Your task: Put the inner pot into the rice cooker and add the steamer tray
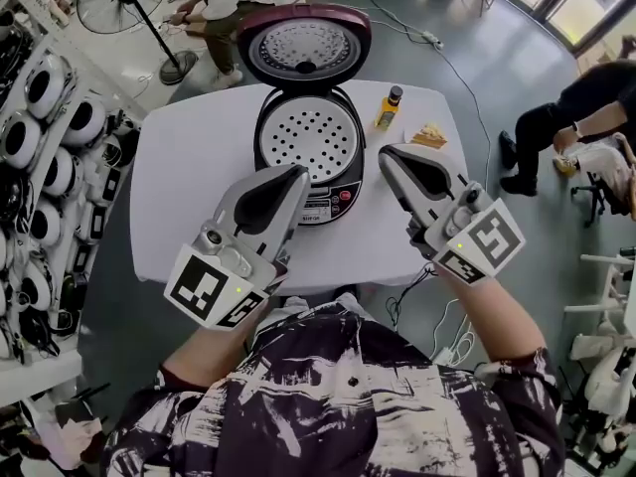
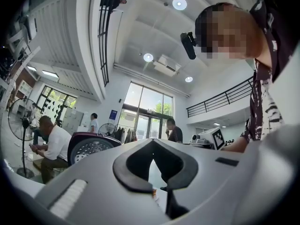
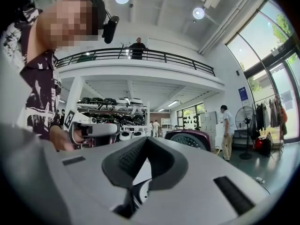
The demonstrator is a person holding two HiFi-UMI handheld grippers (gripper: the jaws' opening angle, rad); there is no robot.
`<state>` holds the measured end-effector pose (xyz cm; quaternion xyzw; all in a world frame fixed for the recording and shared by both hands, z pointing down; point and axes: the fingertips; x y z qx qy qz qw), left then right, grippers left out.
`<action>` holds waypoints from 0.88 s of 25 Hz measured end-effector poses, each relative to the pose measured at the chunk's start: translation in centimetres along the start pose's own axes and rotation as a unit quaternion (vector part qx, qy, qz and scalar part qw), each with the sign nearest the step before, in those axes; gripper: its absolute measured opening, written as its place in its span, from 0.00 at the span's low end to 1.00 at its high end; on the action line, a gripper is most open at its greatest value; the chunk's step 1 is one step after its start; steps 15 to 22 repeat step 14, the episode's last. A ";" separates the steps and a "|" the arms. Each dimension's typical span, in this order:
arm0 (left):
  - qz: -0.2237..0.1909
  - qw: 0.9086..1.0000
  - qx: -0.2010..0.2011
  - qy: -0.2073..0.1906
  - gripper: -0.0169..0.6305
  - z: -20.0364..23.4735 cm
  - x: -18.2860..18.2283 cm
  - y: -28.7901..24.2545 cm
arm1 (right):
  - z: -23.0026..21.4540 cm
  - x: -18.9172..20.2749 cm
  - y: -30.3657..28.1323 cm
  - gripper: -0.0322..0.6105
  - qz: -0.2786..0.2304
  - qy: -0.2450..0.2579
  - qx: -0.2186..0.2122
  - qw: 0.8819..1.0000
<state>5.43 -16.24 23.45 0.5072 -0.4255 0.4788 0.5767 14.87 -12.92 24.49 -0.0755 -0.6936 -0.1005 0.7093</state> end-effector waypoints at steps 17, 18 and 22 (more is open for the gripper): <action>-0.001 1.000 -0.009 0.003 0.03 1.1 0.5 0.2 | 0.2 0.6 -1.5 0.04 0.005 0.007 -0.011 1.000; -0.001 1.000 -0.009 0.003 0.03 1.1 0.5 0.2 | 0.2 0.6 -1.5 0.04 0.005 0.007 -0.011 1.000; -0.001 1.000 -0.009 0.003 0.03 1.1 0.5 0.2 | 0.2 0.6 -1.5 0.04 0.005 0.007 -0.011 1.000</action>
Point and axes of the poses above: the fingertips, and each gripper's own axes: y backward along the fingers, z to its left, x out of its underside, and after that the axes turned 3 degrees about x, right-handed
